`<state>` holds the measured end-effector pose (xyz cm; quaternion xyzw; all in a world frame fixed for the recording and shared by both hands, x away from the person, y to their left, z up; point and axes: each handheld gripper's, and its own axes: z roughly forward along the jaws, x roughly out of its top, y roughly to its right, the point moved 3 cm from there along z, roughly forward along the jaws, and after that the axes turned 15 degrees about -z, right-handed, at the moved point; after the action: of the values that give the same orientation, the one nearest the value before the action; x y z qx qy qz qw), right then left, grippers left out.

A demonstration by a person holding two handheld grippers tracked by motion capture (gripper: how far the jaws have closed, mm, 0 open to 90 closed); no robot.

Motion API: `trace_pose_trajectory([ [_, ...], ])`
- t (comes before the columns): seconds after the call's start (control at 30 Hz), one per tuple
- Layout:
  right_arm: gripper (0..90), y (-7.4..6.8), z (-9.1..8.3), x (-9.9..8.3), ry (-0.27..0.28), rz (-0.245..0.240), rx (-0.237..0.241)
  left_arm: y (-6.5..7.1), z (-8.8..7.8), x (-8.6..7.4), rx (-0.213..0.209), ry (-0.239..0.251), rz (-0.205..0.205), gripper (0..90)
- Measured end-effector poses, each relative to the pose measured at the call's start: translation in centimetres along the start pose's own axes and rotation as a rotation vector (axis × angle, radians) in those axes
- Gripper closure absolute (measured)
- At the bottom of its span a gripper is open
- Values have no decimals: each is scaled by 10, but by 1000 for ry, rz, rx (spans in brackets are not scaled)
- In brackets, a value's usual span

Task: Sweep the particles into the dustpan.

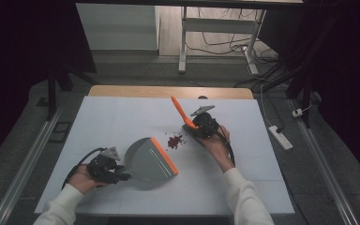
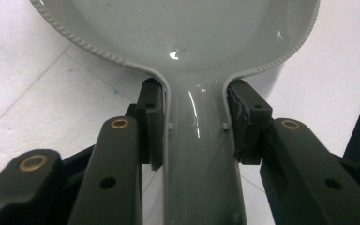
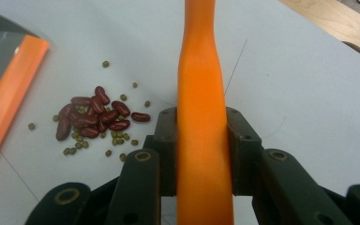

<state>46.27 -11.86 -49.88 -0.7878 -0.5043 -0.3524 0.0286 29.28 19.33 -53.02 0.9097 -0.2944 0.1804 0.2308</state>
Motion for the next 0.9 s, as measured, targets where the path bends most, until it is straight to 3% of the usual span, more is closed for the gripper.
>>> trace_pose_trajectory([
  [0.27,704,-2,2,1,11,4,5,-2,1,0,-7,-1,-15,621],
  [0.9,702,-26,4,13,-4,-86,29,-2,2,0,-9,-4,-17,622],
])
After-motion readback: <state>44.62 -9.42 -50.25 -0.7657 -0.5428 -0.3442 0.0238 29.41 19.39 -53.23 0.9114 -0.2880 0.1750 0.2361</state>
